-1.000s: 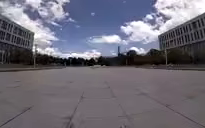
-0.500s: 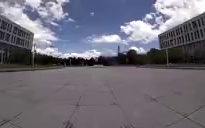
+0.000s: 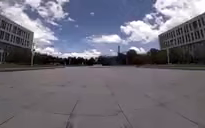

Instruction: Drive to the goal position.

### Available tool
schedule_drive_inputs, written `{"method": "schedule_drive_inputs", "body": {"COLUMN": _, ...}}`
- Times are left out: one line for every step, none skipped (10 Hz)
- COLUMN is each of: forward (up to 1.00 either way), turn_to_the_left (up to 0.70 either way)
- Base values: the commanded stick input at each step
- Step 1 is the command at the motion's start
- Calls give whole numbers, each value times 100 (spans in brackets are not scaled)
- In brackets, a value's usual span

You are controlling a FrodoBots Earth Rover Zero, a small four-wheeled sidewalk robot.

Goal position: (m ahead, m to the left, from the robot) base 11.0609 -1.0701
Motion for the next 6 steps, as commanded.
{"method": "schedule_drive_inputs", "body": {"forward": 70, "turn_to_the_left": 0}}
{"method": "schedule_drive_inputs", "body": {"forward": 70, "turn_to_the_left": 0}}
{"method": "schedule_drive_inputs", "body": {"forward": 70, "turn_to_the_left": 0}}
{"method": "schedule_drive_inputs", "body": {"forward": 70, "turn_to_the_left": 0}}
{"method": "schedule_drive_inputs", "body": {"forward": 70, "turn_to_the_left": 0}}
{"method": "schedule_drive_inputs", "body": {"forward": 70, "turn_to_the_left": 0}}
